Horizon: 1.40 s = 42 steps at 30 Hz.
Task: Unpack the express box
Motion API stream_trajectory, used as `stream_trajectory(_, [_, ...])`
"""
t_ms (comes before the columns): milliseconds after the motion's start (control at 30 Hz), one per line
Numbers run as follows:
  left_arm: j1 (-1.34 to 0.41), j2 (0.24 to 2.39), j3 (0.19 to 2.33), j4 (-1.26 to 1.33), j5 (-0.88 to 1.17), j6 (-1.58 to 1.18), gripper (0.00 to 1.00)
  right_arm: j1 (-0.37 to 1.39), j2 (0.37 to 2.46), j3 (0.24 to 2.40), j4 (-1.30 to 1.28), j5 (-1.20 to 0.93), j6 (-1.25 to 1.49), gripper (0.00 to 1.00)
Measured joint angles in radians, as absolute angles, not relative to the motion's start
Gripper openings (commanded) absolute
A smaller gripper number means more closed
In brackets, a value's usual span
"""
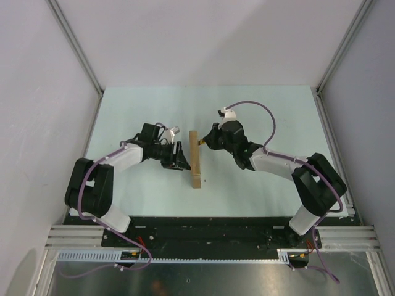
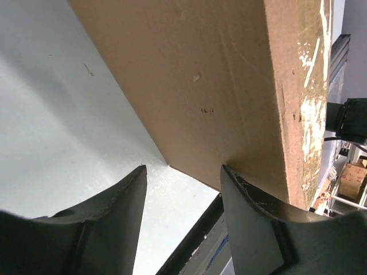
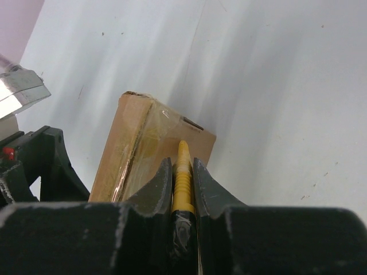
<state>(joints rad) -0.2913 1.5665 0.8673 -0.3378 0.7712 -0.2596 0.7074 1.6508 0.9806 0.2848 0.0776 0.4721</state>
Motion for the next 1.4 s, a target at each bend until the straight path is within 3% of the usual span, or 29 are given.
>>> stream_trajectory(167, [-0.290,1.551,0.867,-0.336,0.683,-0.273,0.58,0.702,1.630,0.993,0.241,0.091,0.454,0.00])
stream_trajectory(333, [-0.278,1.427,0.879,-0.341,0.473,-0.289,0.74,0.696,1.523,1.003,0.140,0.143,0.428,0.00])
stream_trajectory(567, [-0.281,1.232,0.987,-0.322,0.340,-0.213,0.83,0.710,1.306,1.026,-0.031,0.222,0.394,0.00])
stream_trajectory(667, [-0.292,1.225,1.046,-0.310,0.329,-0.172,0.82,0.776,1.235,1.027,-0.108,0.247,0.364,0.00])
stream_trajectory(800, [-0.310,1.319,1.156,-0.303,0.328,-0.146,0.74,0.943,1.180,1.028,-0.169,0.295,0.323,0.00])
stream_trajectory(1067, [-0.383,1.487,1.239,-0.303,0.412,-0.095,0.66,1.314,1.217,1.029,-0.173,0.473,0.215,0.00])
stream_trajectory(1400, [-0.417,1.629,1.325,-0.296,0.677,-0.068,0.56,1.401,1.471,1.029,-0.079,0.641,0.082,0.00])
